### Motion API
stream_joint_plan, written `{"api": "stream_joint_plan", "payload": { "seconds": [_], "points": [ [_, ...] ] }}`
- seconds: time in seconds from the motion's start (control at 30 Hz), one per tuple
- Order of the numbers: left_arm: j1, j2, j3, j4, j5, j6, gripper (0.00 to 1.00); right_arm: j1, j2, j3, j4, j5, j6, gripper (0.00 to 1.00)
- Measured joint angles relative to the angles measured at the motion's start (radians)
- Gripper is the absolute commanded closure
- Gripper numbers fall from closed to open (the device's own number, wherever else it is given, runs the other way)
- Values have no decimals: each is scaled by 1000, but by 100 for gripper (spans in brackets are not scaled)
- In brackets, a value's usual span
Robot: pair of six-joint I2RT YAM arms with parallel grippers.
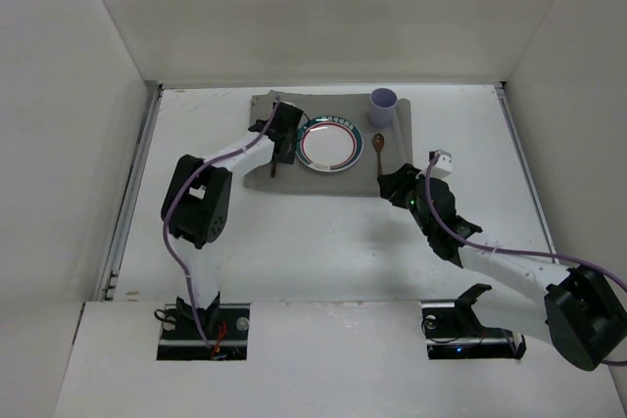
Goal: Set the dinner table for one person
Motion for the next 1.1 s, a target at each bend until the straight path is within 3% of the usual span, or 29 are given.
{"api": "stream_joint_plan", "payload": {
  "seconds": [0.07, 0.1, 0.13, 0.37, 0.6, 0.7, 0.77, 0.87, 0.97, 1.1],
  "points": [
    [-16, -75, -45, 6, -28, -15, 35, 0, 0, 0, 0, 0, 0, 46],
    [-25, -114, -66, 15, -42, -23, 27, 0, 0, 0, 0, 0, 0, 46],
    [-36, -163, -92, 29, -61, -29, 0, 0, 0, 0, 0, 0, 0, 46],
    [-87, -490, -320, 161, -150, -122, 0, 0, 0, 0, 0, 1, 0, 45],
    [-39, -799, -711, 197, -214, -318, 0, -13, 9, -17, 22, 35, 1, 44],
    [2, -966, -851, 191, -220, -407, 0, -21, 32, -17, 27, 50, 0, 59],
    [35, -1061, -917, 187, -220, -473, 0, -27, 39, -21, 33, 57, 0, 78],
    [97, -1150, -985, 162, -221, -573, 0, -42, 39, -32, 37, 71, 11, 88],
    [146, -1135, -1007, 140, -221, -638, 0, -62, 20, -54, 38, 93, 28, 86],
    [161, -1012, -1005, 137, -220, -682, 0, -130, -39, -88, 36, 101, 71, 62]
  ]
}}
